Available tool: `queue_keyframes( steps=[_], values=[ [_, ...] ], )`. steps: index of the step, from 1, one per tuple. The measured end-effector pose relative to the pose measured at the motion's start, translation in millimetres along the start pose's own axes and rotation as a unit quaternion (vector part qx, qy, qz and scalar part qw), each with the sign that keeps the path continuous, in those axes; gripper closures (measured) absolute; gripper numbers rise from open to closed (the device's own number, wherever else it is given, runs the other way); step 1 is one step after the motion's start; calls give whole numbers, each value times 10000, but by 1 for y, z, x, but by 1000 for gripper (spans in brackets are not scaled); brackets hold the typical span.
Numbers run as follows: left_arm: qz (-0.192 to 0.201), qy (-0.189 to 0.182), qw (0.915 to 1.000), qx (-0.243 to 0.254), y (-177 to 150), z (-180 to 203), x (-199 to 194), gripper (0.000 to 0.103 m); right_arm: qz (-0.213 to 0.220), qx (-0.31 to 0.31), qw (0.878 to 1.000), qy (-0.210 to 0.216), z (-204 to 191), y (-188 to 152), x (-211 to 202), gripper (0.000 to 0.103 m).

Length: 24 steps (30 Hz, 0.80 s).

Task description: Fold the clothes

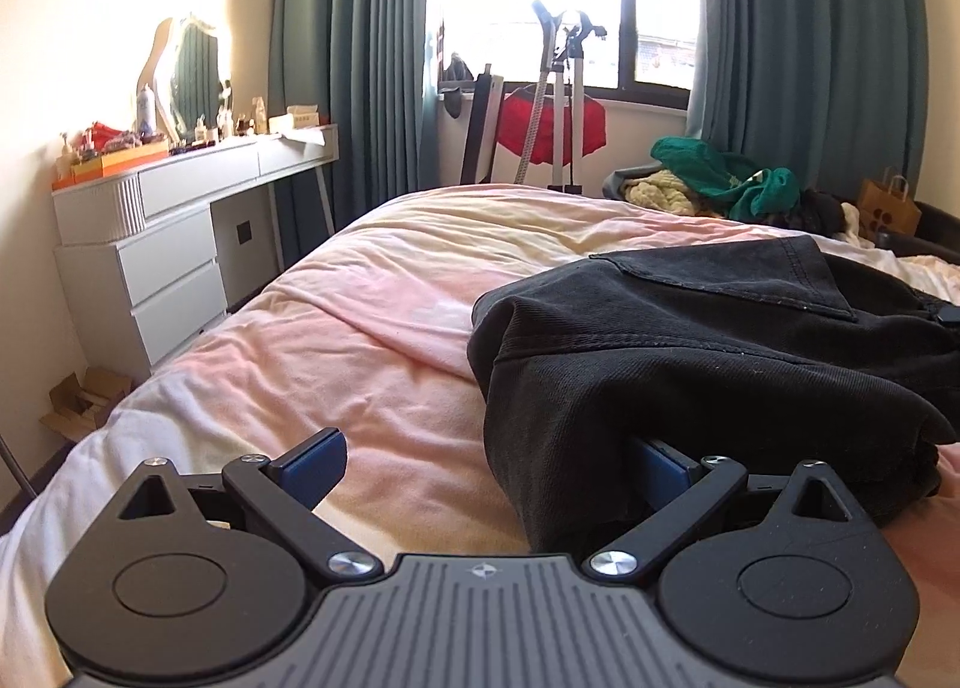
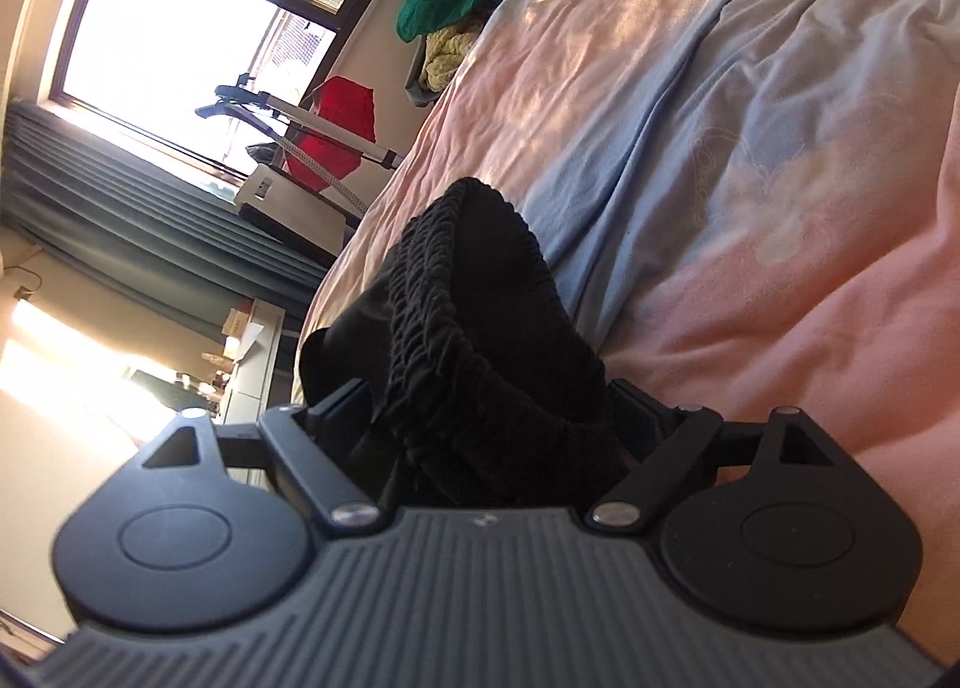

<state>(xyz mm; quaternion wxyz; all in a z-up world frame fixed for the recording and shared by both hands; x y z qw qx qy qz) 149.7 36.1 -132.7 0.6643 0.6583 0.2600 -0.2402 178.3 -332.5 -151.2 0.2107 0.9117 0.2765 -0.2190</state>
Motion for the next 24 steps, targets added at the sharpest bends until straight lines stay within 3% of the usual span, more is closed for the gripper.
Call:
queue_keyframes(
  steps=[7,9,11,16,18,21,24],
  values=[
    [-79,-60,9997,-216,-1,-5,0,3,-393,-22,9991,-138,10,-6,31,16],
    [-85,-51,9997,-219,-1,-4,-1,3,-506,-20,9986,-131,13,-9,44,6],
    [-83,-37,9997,-212,-2,-3,-2,3,-583,-36,9983,-12,13,-12,54,7],
    [-113,-19,9997,-216,-2,0,-3,3,-722,-521,9960,-98,-1,-20,65,5],
    [-126,-23,9997,-230,-2,1,-3,3,-694,-656,9953,-150,-8,-21,61,21],
    [-171,-35,9996,-206,-2,3,-6,3,-642,-769,9947,-222,-11,-23,55,33],
    [-138,-122,9997,-142,1,6,-13,4,-591,-820,9944,-321,-12,-24,54,38]
  ],
)
Point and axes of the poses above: each gripper's, at about its wrist camera, not at the fingertips, and x roughly the way its jaws point, z to its right, y to its top, the point moved 8 cm from there along x, roughly the way its jaws point, and after that the axes turned 12 degrees about -z, right-handed, at the moved point
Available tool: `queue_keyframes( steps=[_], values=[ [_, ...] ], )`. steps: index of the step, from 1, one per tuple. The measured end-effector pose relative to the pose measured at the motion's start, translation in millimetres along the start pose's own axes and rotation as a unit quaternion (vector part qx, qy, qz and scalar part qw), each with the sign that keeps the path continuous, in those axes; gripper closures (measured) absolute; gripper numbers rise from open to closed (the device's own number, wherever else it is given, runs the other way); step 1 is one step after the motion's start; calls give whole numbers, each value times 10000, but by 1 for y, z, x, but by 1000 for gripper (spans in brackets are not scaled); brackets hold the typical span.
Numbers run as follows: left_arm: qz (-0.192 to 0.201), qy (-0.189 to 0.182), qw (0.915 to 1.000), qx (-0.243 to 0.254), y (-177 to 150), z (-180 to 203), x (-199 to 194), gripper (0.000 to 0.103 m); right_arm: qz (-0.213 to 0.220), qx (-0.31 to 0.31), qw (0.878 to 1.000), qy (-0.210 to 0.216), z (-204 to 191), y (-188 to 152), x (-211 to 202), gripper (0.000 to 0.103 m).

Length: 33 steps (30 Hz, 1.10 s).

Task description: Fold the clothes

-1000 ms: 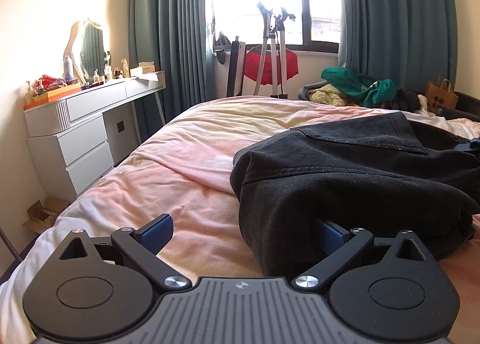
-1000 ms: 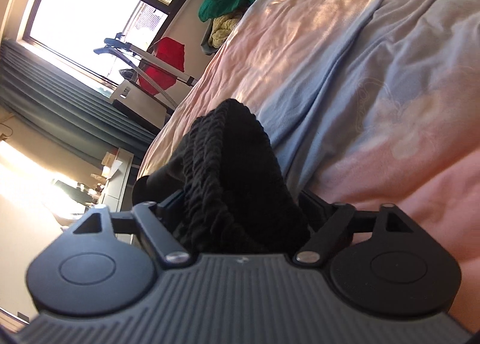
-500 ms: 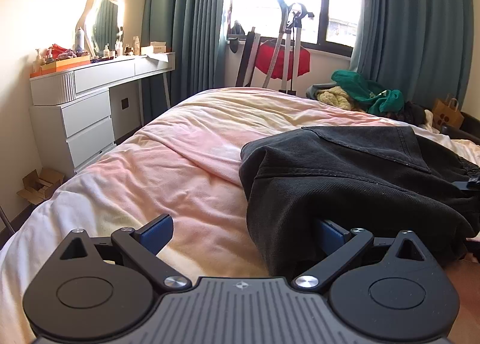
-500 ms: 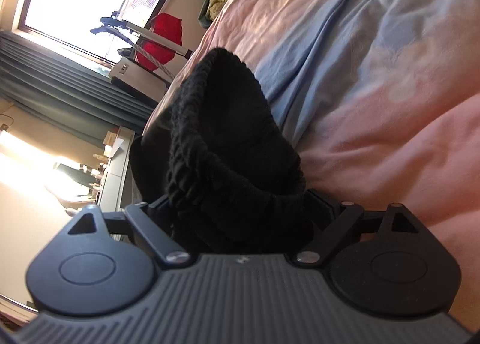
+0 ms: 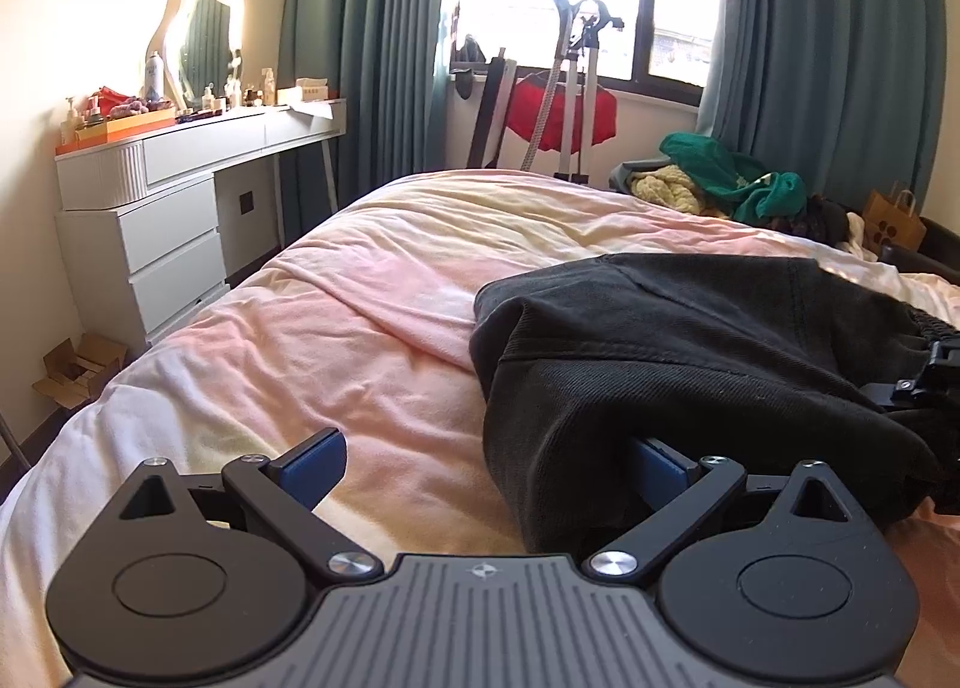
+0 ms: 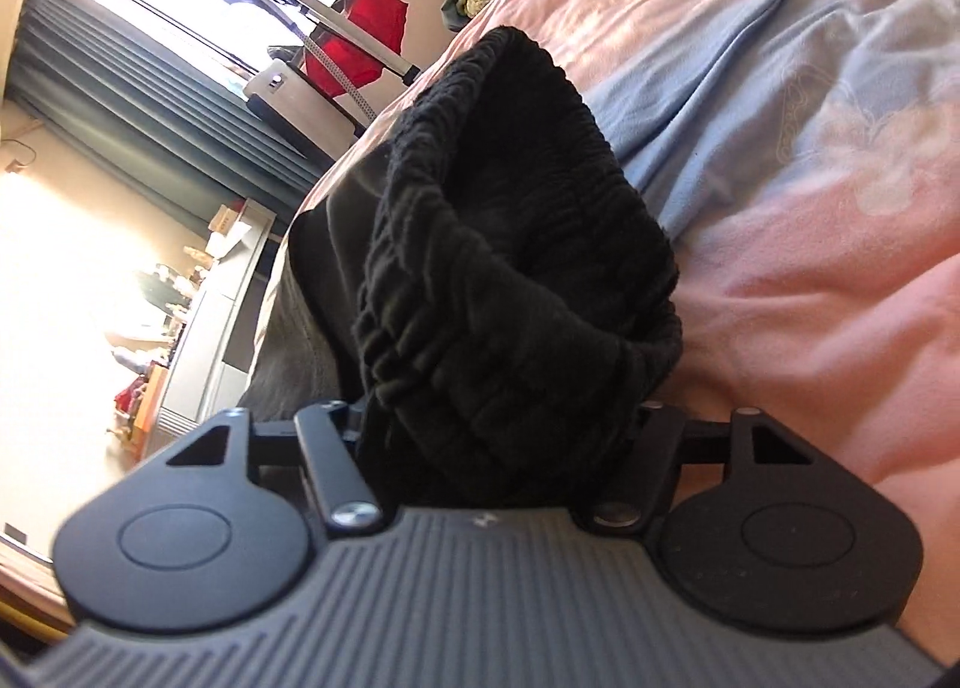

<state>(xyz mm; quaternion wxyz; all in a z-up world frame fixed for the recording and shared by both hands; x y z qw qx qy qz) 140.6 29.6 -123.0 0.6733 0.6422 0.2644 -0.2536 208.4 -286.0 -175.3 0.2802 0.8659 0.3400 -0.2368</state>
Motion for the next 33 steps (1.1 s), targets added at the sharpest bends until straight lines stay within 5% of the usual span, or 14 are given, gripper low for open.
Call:
queue_keyframes(
  steps=[7,10,14,16,21,23,27,33],
  values=[
    [496,-1268,9893,524,24,13,-48,0,107,65,9999,-103,-7,0,1,39],
    [97,-1603,9870,-20,36,-1,-27,0,180,99,9997,-151,-9,-4,2,39],
    [-775,-1555,9832,-566,49,-23,38,0,211,56,9996,-197,-11,-3,3,39],
    [-1300,-1775,9719,-843,49,-29,69,0,225,26,9995,-208,-10,-4,3,39],
    [-2094,-2916,9175,-1711,37,-33,112,3,276,-28,9993,-237,-9,-5,3,39],
    [-2232,-3230,9024,-1778,29,-27,116,6,304,-26,9992,-271,-11,-5,3,39],
    [-2180,-3091,9139,-1473,25,-18,114,11,399,-86,9986,-351,-17,-7,-3,41],
    [-1774,-2772,9373,-1149,24,-21,100,35,685,-305,9966,-335,-39,-11,-16,54]
  ],
)
Point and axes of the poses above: each gripper's, at about its wrist camera, not at the fingertips, and x roughly the way its jaws point, z to its right, y to its top, the point moved 8 cm from there along x, roughly the way its jaws point, and after that the axes turned 12 degrees about -z, right-handed, at the moved point
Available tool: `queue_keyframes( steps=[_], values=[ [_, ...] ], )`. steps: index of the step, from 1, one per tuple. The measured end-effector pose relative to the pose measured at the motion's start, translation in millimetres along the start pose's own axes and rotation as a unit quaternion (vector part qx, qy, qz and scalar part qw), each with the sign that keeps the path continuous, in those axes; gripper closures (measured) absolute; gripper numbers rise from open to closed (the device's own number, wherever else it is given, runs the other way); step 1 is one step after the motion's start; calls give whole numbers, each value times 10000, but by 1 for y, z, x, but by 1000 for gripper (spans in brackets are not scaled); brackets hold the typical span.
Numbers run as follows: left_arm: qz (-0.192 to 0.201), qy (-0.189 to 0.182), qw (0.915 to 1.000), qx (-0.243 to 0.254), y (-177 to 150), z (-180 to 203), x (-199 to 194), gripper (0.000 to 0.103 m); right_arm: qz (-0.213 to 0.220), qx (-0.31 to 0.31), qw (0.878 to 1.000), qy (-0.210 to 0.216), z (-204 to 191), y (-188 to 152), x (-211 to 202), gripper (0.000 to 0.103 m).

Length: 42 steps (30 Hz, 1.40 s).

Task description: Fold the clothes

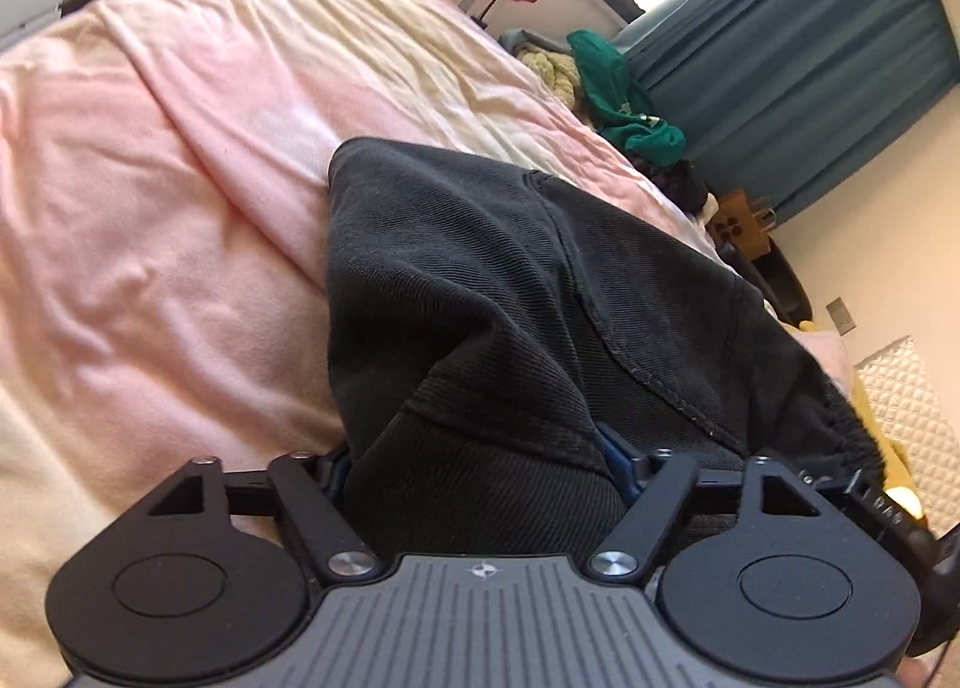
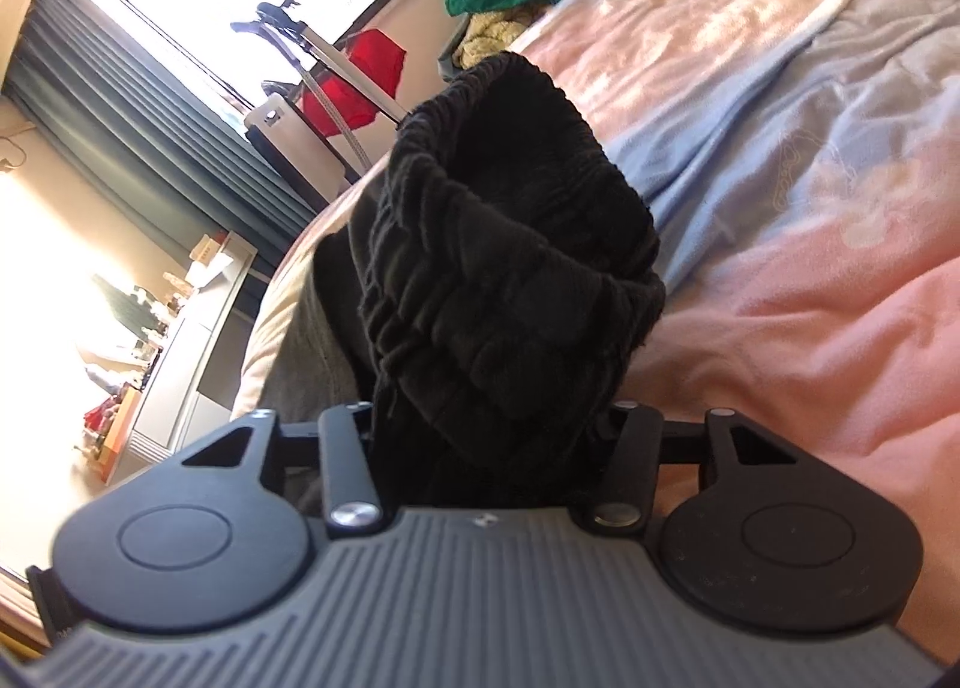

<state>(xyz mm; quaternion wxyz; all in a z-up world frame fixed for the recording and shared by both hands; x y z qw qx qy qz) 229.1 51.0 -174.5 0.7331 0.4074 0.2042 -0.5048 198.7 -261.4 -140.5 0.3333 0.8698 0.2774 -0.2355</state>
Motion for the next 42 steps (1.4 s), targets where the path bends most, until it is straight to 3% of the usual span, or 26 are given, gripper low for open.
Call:
queue_keyframes(
  steps=[5,10,17,25,31,34,37,39,42],
  values=[
    [396,-97,9991,-117,-4,12,-27,45,258,-332,9987,294,-20,6,-24,63],
    [849,-218,9961,58,1,54,-65,48,468,-236,9951,841,-29,21,-54,66],
    [1083,-281,9925,493,60,150,-55,47,758,175,9891,1247,-10,84,-90,67],
    [731,-507,9930,772,147,239,69,47,1129,414,9866,1103,49,194,-82,67],
    [380,-666,9925,952,167,294,201,46,1567,760,9810,851,129,249,-63,67],
    [220,-637,9918,1087,155,291,262,44,1731,1061,9766,717,176,253,-48,67],
    [121,-425,9924,1148,139,266,307,35,1512,1561,9742,604,225,235,-19,66],
    [-6,-304,9906,1337,128,252,324,34,1353,1870,9715,545,248,216,-3,63],
    [20,-306,9883,1492,119,243,318,33,1432,2018,9659,757,258,203,0,62]
  ],
)
Point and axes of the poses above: each gripper's, at about its wrist camera, not at the fingertips, and x roughly the way its jaws point, z to its right, y to its top, the point moved 8 cm from there along x, roughly the way its jaws point, and after that the axes turned 12 degrees about -z, right-handed, at the moved point
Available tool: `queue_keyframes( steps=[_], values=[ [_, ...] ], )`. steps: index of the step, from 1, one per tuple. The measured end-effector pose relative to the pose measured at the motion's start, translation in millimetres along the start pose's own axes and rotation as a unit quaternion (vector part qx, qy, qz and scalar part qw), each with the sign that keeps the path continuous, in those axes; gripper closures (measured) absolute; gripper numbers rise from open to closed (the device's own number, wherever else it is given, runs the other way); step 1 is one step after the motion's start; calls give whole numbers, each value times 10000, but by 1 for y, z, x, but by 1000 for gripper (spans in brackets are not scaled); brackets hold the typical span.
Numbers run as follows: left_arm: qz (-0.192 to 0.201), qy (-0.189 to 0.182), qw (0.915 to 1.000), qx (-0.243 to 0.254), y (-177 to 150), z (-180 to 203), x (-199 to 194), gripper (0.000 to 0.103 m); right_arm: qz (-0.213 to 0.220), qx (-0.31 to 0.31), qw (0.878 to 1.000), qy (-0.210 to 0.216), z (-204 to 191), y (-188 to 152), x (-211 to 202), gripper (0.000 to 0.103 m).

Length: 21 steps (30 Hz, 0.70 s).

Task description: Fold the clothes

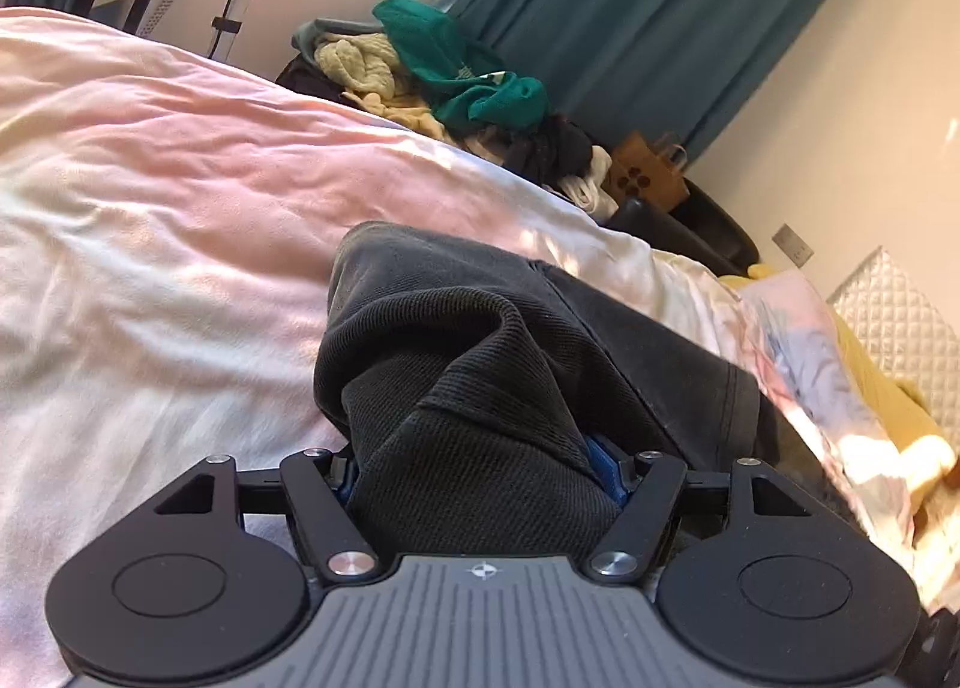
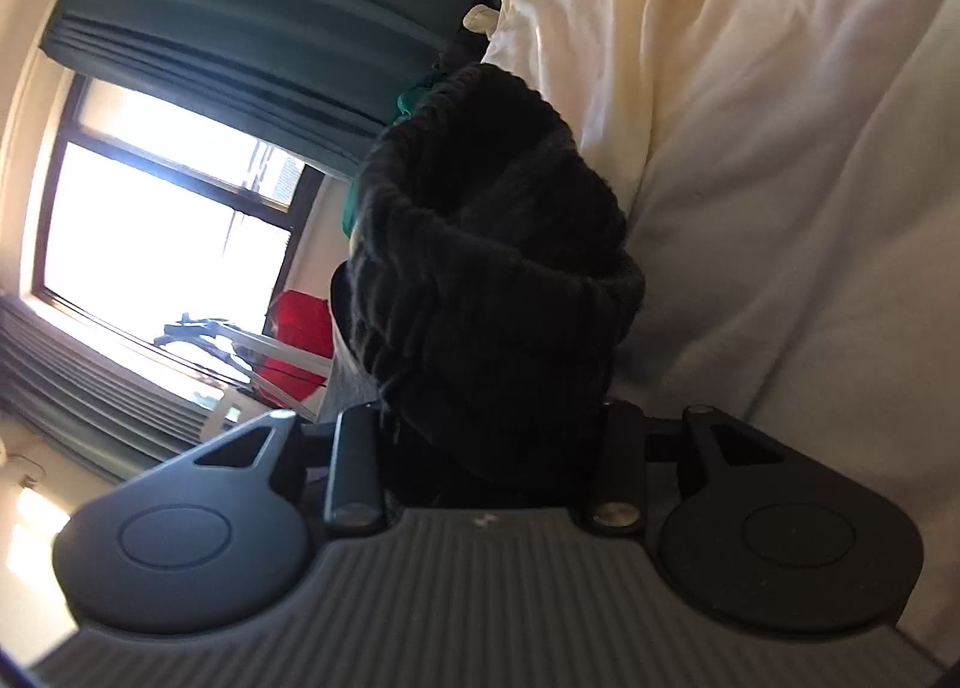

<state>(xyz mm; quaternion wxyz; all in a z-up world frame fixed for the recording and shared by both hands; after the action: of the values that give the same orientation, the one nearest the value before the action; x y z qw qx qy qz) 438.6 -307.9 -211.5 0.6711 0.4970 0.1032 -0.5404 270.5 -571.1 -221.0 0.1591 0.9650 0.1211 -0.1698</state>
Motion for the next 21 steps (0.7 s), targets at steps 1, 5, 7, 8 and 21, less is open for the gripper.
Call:
queue_keyframes(
  steps=[1,5,7,8,21],
  values=[
    [-30,20,10000,-13,-1,1,-5,31,-16,5,10000,-26,-2,0,-1,61],
    [-193,123,9997,-32,-2,7,-35,29,-224,284,9982,-481,-10,3,-11,48],
    [-125,295,9995,85,-5,12,-58,30,-281,255,9954,-877,-15,-2,-25,46],
    [-54,348,9993,148,-7,15,-75,30,-296,185,9936,-1070,-19,-4,-32,46],
    [686,1033,9826,1381,-26,92,-284,22,273,-1830,9705,-1548,-141,-53,-163,46]
  ],
)
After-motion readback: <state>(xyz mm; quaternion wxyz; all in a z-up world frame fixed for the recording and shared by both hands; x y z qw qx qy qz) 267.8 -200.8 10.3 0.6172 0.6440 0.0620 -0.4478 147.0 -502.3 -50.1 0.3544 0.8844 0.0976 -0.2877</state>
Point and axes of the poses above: each gripper's, at about its wrist camera, not at the fingertips, and x roughly the way its jaws point, z to its right, y to its top, the point moved 8 cm from there along x, roughly the way its jaws point, and after that the axes turned 12 degrees about -z, right-handed, at the moved point
